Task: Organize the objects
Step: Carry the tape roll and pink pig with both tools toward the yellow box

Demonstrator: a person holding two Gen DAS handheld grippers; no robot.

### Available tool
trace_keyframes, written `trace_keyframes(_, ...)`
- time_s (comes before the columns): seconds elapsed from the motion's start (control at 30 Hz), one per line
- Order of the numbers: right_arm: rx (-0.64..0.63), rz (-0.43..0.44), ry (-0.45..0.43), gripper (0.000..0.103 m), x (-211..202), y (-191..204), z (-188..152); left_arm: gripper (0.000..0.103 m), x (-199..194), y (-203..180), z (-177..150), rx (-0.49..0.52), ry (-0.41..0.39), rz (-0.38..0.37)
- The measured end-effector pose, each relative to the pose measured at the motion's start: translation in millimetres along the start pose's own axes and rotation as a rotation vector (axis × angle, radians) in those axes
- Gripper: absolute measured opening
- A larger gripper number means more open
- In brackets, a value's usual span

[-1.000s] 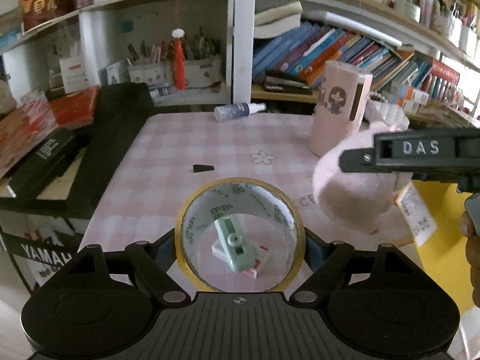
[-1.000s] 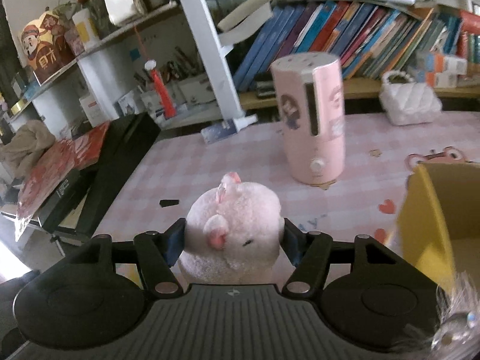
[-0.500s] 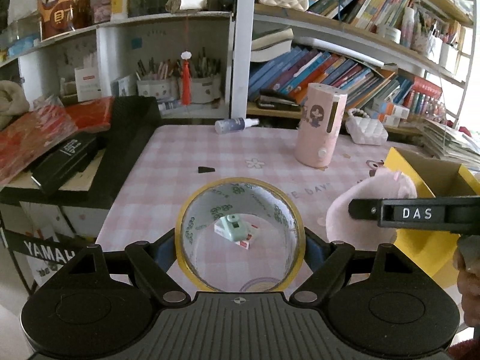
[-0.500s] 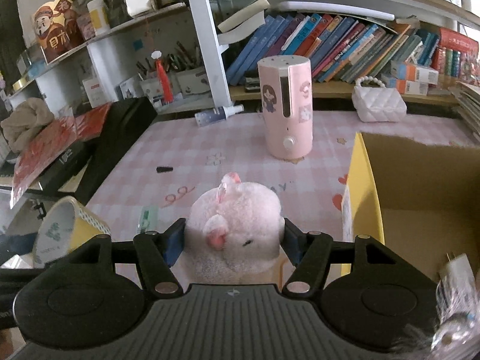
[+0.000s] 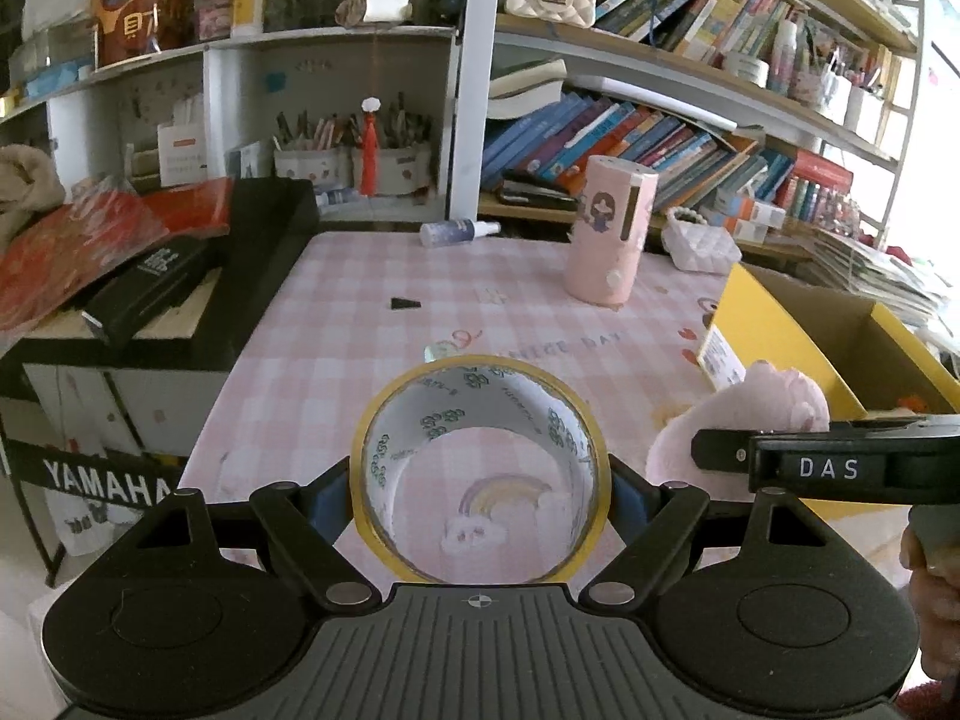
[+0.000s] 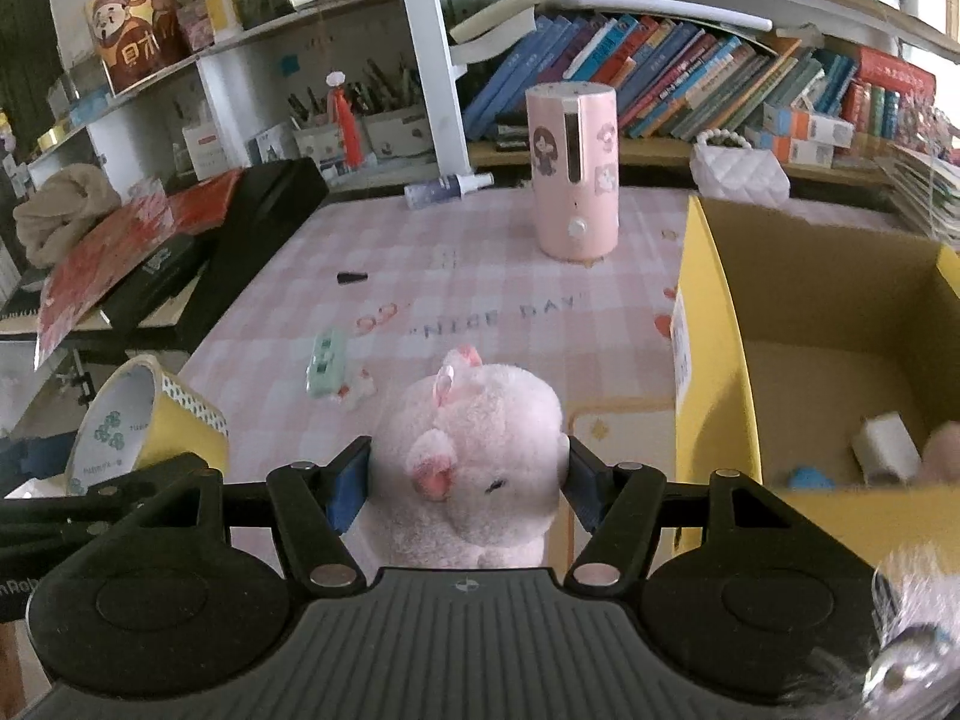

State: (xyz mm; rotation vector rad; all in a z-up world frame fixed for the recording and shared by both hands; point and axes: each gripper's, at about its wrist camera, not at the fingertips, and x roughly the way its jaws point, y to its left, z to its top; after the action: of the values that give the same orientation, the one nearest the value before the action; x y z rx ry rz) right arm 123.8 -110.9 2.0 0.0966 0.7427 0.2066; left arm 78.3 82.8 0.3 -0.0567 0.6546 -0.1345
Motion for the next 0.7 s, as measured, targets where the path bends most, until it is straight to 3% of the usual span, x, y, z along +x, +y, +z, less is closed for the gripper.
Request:
trace_keyframes(0.37,0.029,-0.037,0.028,0.063,-48.7,14.6,-56.5,0.084,-45.3,-9.1,-39.2,0.041,0.026,-0.04)
trace_keyframes(0.7,0.101,-0.093,0.028,0.063,-89.8,8.4,-100.8,0.084,-64.5,-34.7,-58.3,0.128,0.046,-0.128)
